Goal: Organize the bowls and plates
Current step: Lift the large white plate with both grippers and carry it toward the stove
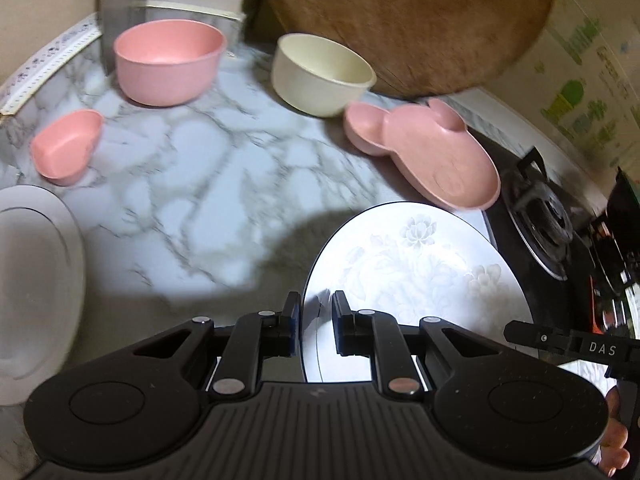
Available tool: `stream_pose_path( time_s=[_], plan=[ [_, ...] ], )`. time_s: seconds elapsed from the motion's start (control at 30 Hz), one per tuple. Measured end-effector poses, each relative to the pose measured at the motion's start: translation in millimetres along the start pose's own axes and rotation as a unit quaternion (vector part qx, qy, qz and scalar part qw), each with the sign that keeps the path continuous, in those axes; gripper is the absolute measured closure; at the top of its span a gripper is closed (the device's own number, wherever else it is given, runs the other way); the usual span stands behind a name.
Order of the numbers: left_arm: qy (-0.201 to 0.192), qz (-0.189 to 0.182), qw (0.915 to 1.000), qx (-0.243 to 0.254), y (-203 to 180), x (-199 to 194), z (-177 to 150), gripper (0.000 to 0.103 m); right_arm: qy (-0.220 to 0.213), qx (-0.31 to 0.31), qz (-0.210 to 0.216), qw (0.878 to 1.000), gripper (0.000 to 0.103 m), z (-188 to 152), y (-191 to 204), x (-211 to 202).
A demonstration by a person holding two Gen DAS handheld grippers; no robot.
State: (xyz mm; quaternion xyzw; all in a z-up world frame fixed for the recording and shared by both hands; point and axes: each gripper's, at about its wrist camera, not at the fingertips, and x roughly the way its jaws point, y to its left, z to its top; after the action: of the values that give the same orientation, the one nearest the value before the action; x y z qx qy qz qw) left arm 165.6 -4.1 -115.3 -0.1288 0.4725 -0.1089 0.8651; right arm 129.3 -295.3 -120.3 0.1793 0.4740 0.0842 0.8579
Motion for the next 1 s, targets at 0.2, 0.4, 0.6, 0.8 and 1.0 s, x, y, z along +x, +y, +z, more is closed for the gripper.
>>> stream_pose_path(
  time_s=[0.2,0.4,0.6,0.8,1.0],
  plan=[
    [0.007,-0.001,0.9999,0.012,-16.9,6.3,-10.0,0.088,-0.003,0.006,-0.009,1.0,0.093,-3.8,-16.6,-3.2],
    [0.011,0.002,0.9998,0.019,-25.9,9.9,-12.7,0.088,0.002,0.01,-0.012,1.0,0.093,-6.7,-24.9,-2.6],
    [0.013,0.01,0.9996,0.021,-28.0,13.4,-14.3,0.088,0.0,0.006,-0.014,1.0,0.093,-6.9,-24.9,-0.5],
    [0.013,0.011,0.9997,0.02,-28.8,13.6,-14.2,0.088,0.001,0.004,-0.015,1.0,0.092,-6.7,-23.3,-0.3],
    [0.013,0.014,0.9996,0.023,-28.3,11.7,-15.1,0.088,-0.018,-0.014,-0.037,0.999,0.081,-6.4,-22.5,-9.2]
  ],
)
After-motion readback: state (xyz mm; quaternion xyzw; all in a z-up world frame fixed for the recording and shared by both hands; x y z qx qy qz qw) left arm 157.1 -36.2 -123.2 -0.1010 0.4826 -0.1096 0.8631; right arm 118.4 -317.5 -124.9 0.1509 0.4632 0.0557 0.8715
